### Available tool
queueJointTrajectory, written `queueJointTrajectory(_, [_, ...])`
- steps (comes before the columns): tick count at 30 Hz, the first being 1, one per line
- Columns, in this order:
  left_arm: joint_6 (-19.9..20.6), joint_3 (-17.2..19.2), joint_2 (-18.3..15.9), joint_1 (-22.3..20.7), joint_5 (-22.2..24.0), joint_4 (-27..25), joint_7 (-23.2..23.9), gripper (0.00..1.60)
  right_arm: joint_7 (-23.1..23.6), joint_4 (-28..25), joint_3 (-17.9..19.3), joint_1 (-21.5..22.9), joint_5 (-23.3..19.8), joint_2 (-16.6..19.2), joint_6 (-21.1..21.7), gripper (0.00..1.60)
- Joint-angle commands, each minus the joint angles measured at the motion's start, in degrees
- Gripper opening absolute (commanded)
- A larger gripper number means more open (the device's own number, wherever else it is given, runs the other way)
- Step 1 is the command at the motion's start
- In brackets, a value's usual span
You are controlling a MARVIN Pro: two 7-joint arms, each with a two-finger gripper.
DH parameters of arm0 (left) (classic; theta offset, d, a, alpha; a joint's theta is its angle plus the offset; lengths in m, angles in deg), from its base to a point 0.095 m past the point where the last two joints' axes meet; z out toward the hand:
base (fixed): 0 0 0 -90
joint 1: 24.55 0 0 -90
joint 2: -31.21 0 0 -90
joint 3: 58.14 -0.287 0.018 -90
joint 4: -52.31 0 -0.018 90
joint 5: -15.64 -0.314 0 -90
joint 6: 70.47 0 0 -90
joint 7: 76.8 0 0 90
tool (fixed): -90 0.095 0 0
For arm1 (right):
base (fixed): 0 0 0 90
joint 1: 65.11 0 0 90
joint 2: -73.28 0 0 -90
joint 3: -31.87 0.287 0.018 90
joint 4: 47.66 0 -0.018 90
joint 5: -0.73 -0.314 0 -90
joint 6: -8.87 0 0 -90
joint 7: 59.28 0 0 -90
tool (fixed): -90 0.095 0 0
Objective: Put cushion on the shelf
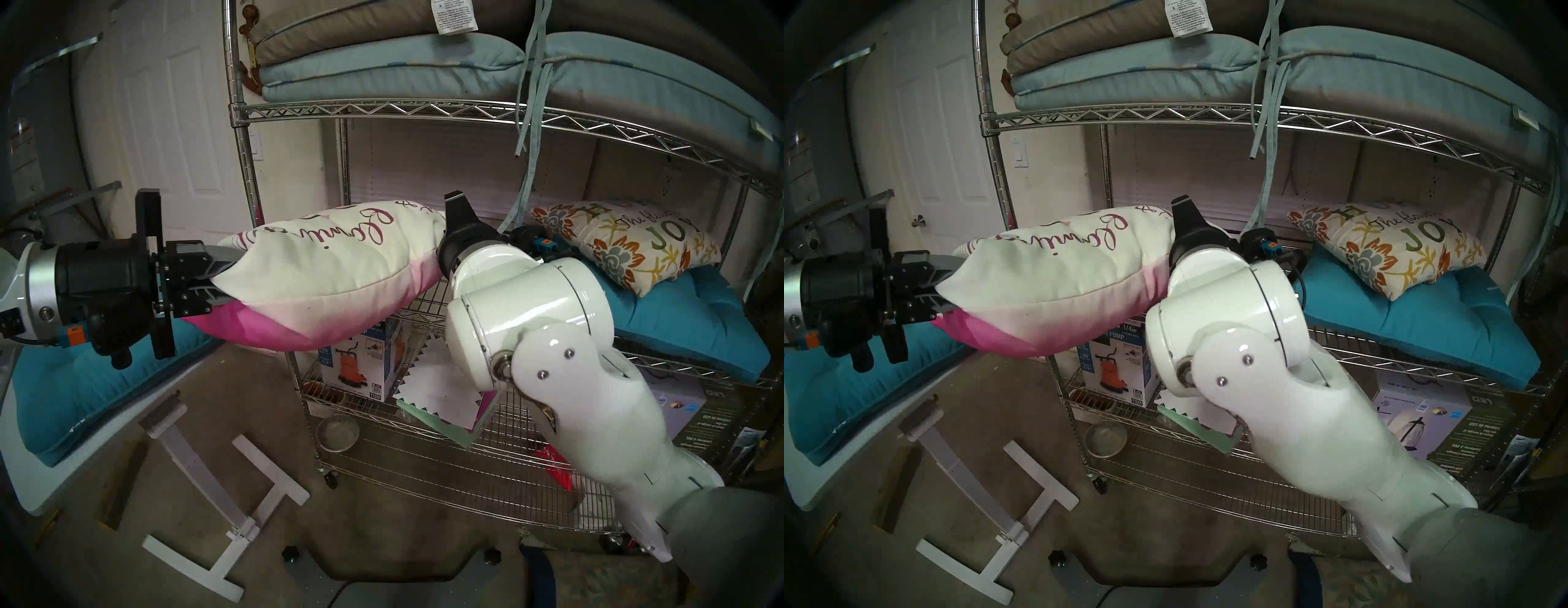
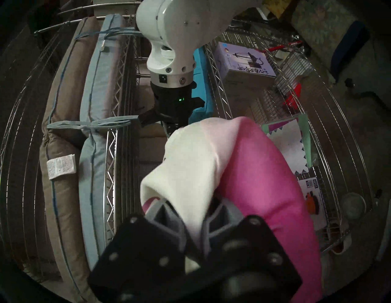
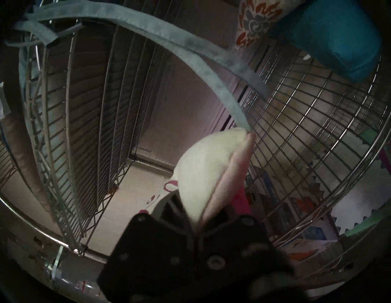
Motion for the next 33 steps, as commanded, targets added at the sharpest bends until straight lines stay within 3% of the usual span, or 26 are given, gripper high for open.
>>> queueJointTrajectory(1, [2.6,-2.0,-4.8,-1.7,-3.6,0.0,-2.4,0.0,1.4,2.8,2.2,2.7,-0.3,0.7,0.9,0.0])
queueJointTrajectory(14, [6.8,-7.4,-9.8,-4.1,-10.0,0.0,-5.7,0.0,3.1,10.1,5.5,4.8,-1.7,2.5,3.0,0.0])
queueJointTrajectory(33, [12.9,-14.9,-18.2,-8.1,-14.7,0.0,-14.0,0.0,5.9,16.0,9.7,6.3,-5.0,5.5,6.4,0.0])
